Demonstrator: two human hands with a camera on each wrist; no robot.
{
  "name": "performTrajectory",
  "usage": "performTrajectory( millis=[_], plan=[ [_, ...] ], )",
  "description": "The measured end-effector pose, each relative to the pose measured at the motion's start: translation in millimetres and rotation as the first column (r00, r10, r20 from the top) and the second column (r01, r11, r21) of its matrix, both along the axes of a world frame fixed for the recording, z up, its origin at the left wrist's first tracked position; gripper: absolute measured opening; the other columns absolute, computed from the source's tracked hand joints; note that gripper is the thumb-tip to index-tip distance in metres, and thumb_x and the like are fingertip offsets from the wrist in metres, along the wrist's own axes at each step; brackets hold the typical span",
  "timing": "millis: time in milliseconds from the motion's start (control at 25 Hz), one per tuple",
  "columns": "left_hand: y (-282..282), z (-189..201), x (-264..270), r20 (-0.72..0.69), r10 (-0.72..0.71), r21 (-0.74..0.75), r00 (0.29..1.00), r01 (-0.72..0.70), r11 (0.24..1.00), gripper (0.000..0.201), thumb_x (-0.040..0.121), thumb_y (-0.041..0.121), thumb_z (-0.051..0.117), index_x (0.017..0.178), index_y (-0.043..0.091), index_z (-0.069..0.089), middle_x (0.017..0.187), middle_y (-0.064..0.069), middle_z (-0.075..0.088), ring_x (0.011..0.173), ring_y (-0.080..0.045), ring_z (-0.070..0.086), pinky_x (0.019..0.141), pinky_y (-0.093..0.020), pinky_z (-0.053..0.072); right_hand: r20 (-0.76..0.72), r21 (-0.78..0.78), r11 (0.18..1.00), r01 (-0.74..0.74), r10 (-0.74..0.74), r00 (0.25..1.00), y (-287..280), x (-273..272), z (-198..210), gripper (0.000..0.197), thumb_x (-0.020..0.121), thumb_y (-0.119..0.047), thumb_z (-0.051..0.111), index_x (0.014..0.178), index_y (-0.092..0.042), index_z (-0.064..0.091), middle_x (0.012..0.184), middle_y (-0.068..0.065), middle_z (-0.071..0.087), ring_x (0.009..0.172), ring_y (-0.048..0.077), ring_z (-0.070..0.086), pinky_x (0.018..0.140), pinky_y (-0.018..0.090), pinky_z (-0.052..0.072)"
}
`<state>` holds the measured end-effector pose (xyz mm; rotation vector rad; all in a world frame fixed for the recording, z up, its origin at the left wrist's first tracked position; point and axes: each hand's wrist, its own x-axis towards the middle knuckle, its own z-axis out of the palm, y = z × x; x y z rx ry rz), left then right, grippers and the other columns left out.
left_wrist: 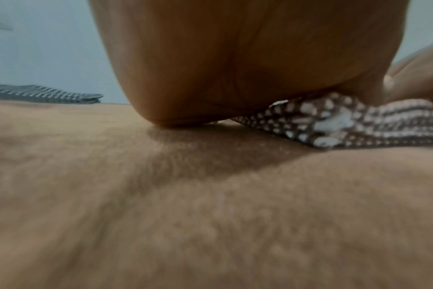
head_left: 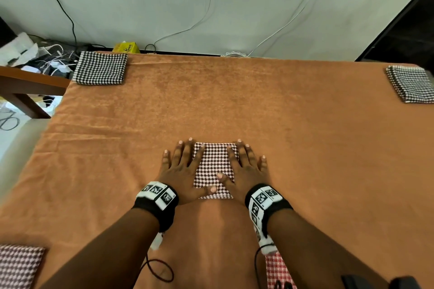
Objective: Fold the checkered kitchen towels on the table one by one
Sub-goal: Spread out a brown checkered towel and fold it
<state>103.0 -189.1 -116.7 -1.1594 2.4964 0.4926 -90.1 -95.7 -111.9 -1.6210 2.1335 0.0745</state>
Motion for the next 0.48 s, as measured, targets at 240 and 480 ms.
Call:
performTrajectory(
  millis=[240,480],
  plan=[
    [37,7,33,-0.191,0.138,-0.049,0.972,-0.15,0.988,0.115,0.073,0.091,0.029,0.154,0.027,-0.02,0.163,-0.005,-0.023,0.15,-0.026,-0.022,0.12,-0.054,0.0,0.491,0.029,0.801,0.598,-0.533,0.69,14,20,26,0.075,0.078,-0.029,0.072,0.144,-0.02,0.037,0.141,0.003,0.046,0.125,0.022,0.047,0.103,0.033,0.041],
    [103,20,62,-0.579,0.281,0.008,0.766,-0.339,0.941,0.049,0.079,0.054,0.056,0.12,0.028,0.062,0.12,0.006,0.058,0.111,-0.016,0.053,0.092,-0.034,0.049,0.671,0.324,0.615,0.719,-0.685,0.284,3,23,22,0.028,0.071,-0.02,0.081,0.095,-0.017,0.066,0.097,-0.005,0.07,0.082,0.013,0.065,0.071,0.027,0.053]
  ],
)
